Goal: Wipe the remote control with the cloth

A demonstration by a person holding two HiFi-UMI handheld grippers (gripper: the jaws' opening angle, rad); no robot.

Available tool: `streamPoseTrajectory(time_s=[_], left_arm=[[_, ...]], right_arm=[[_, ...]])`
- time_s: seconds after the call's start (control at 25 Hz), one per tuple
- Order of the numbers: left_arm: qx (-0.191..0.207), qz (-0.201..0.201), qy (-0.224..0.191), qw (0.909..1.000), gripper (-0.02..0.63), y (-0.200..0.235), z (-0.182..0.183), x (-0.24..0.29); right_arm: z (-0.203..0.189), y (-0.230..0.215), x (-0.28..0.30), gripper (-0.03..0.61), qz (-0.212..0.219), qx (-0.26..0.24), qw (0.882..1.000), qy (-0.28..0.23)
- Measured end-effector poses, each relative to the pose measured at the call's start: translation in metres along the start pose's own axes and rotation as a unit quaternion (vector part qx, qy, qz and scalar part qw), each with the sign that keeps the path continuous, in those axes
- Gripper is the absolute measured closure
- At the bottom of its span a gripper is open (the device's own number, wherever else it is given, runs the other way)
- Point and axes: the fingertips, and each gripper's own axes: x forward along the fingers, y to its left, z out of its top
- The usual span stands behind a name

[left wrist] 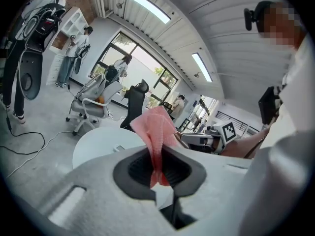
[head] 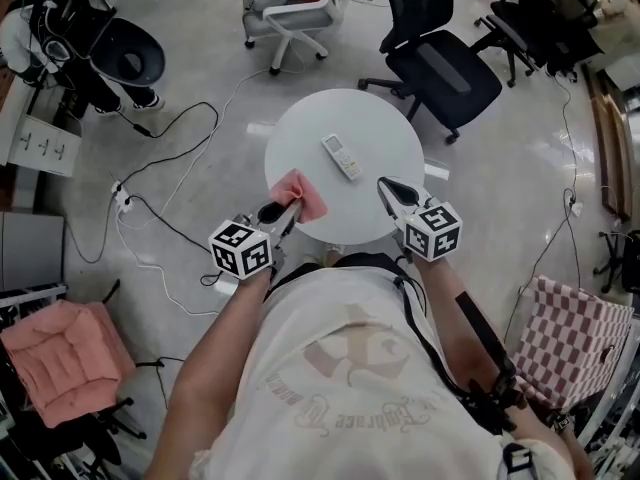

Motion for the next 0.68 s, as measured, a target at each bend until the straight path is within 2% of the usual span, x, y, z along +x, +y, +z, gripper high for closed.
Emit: streamPoseTrajectory(time_s=[0.68], left_arm=[[0.005, -0.019, 0.007, 0.9998, 0.595, -0.025, -0.028, -0.021]], right_arm=[[-0.013, 0.034, -0.021, 0.572, 0.006, -0.001, 1.0, -0.018]])
